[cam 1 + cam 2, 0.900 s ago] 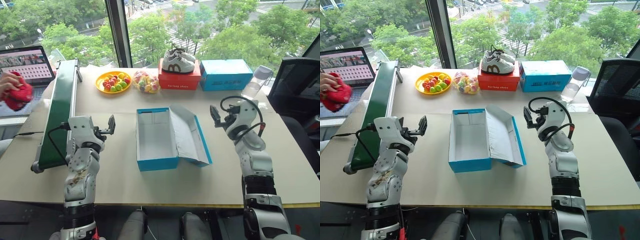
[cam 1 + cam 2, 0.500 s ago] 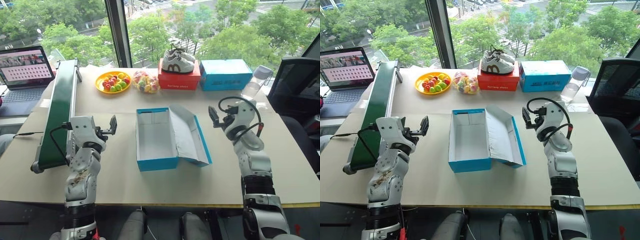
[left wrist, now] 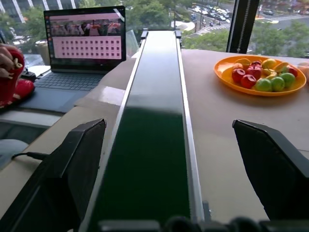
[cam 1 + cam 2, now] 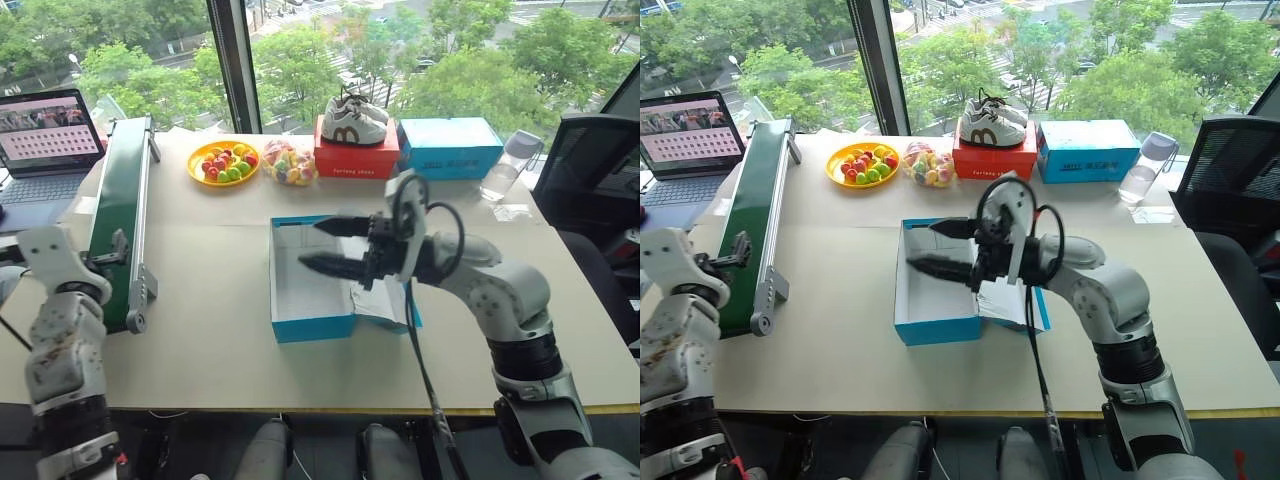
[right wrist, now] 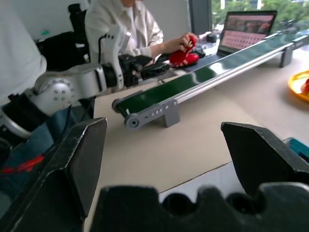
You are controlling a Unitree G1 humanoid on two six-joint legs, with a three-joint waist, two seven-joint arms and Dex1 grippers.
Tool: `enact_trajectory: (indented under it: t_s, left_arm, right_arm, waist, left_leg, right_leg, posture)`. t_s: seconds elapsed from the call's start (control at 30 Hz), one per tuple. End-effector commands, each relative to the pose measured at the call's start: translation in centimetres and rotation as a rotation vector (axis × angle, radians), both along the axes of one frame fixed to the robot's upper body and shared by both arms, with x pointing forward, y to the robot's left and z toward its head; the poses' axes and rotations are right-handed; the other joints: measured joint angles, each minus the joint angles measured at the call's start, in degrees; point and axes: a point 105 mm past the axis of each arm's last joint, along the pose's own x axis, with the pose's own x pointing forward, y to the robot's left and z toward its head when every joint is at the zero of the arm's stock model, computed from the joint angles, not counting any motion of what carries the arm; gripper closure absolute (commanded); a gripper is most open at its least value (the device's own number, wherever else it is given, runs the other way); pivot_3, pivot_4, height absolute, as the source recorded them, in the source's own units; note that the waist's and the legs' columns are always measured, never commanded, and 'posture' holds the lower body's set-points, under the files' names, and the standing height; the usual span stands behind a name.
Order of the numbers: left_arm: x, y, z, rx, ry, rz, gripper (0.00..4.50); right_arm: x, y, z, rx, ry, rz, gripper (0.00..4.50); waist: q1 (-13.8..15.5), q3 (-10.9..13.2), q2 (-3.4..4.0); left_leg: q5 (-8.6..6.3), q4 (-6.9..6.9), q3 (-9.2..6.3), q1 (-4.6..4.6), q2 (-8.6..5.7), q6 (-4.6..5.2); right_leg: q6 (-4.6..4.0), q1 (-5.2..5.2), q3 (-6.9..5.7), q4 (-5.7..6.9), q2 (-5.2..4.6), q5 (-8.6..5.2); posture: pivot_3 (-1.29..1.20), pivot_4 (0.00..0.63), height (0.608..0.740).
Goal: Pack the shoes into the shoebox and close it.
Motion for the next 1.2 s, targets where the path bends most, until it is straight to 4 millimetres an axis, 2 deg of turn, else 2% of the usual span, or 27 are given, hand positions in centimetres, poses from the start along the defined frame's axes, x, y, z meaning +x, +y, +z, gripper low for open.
enact_trajectory:
  t_s: [0.03,0.1,0.33,0.43,1.2]
  left_arm:
    - [-0.5,-0.2,1.7,0.011,-0.044,-0.015,0.00]
    - [-0.5,-0.5,1.4,0.005,-0.035,-0.020,0.00]
    - [-0.5,-1.4,0.6,-0.025,-0.024,-0.030,0.00]
    - [-0.2,-1.6,0.3,-0.031,-0.020,-0.036,0.00]
    - [0.4,-2.0,0.4,-0.030,-0.024,-0.054,0.00]
  right_arm:
    - [0.4,1.0,0.2,-0.015,-0.089,-0.030,0.05]
    - [1.1,1.2,-0.5,-0.035,-0.098,-0.069,0.05]
    - [1.5,1.5,-0.4,-0.005,-0.098,-0.096,0.05]
    - [1.7,1.4,-1.0,-0.032,-0.104,-0.105,0.05]
    - [1.9,1.0,-1.9,-0.022,-0.076,-0.147,0.05]
  waist:
    - [0.04,0.01,-0.06]
    - [0.02,-0.01,-0.12]
    - [-0.08,0.00,-0.13]
    - [-0.08,-0.01,-0.14]
    - [-0.10,-0.01,-0.16]
  left_leg:
    - [0.00,0.00,0.00,0.00,0.00,-0.02]
    - [-0.01,0.00,0.01,0.00,0.03,-0.05]
    - [0.07,-0.08,0.08,-0.02,0.04,-0.18]
    - [0.09,-0.08,0.10,-0.02,0.04,-0.20]
    - [0.11,-0.08,0.14,-0.02,0.05,-0.19]
  right_leg:
    - [0.00,0.00,0.00,0.01,0.00,0.01]
    - [0.01,-0.04,-0.02,0.00,0.00,0.02]
    - [-0.05,-0.14,0.06,0.03,0.05,0.08]
    - [-0.06,-0.14,0.06,0.04,0.08,0.10]
    - [-0.07,-0.15,0.08,0.04,0.10,0.11]
  posture:
    - [0.00,0.150,0.736]
    - [0.00,0.150,0.736]
    - [0.00,0.150,0.736]
    - [0.00,0.150,0.736]
    - [0.00,0.150,0.736]
